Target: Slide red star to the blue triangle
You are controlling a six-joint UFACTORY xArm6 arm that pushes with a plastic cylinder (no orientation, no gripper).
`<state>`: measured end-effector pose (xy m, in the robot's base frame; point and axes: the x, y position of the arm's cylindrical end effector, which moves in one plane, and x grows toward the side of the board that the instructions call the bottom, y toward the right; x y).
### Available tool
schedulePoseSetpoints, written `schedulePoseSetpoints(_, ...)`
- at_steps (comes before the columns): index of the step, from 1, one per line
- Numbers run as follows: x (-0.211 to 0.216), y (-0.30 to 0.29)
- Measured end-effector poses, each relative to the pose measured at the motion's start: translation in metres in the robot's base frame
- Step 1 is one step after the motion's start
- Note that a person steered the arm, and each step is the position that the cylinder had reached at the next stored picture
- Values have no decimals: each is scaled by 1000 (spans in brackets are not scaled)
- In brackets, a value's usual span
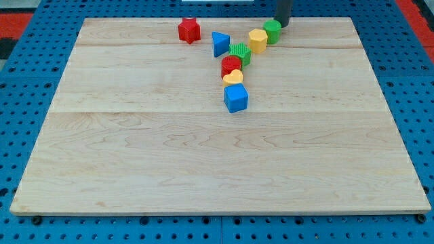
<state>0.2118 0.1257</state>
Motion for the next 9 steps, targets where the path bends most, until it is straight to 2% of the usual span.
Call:
schedulePoseSetpoints(3,5,-11)
schedulePoseSetpoints(4,-17,-25)
schedulePoseSetpoints(6,-19,-119)
schedulePoseSetpoints(9,-19,-185)
